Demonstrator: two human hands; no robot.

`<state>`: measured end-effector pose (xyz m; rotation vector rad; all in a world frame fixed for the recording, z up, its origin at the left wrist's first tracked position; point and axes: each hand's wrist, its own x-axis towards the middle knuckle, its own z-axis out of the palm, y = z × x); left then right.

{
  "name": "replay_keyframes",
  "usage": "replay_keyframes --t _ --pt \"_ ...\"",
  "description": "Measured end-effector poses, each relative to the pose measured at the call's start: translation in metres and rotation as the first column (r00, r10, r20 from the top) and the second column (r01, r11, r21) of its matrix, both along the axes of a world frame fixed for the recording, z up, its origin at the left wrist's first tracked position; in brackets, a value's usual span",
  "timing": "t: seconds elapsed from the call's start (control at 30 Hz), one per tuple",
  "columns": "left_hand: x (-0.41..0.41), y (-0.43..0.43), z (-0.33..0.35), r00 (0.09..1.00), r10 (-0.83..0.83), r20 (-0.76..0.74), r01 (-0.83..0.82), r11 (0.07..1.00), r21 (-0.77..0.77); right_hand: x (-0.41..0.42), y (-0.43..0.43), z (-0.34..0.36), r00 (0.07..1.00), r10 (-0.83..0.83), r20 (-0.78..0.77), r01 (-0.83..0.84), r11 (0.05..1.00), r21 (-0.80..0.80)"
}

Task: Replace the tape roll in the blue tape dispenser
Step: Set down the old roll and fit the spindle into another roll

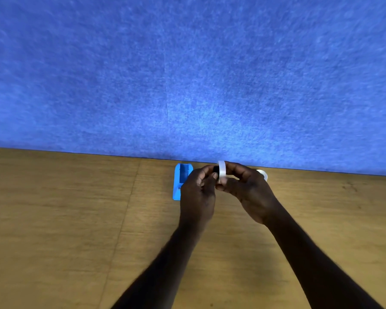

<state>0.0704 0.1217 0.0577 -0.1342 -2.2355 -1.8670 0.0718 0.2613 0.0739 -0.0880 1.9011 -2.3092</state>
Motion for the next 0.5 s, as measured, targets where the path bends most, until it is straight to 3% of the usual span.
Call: replay_keyframes --t 0.5 --pt "-0.0055 -0.0056 -0.0059 0.996 -0.03 -0.082 0.022 0.995 -0.101 -0.0035 -0.0018 -0.0034 0.999 -0.008 -0.038 0.013 0.989 0.146"
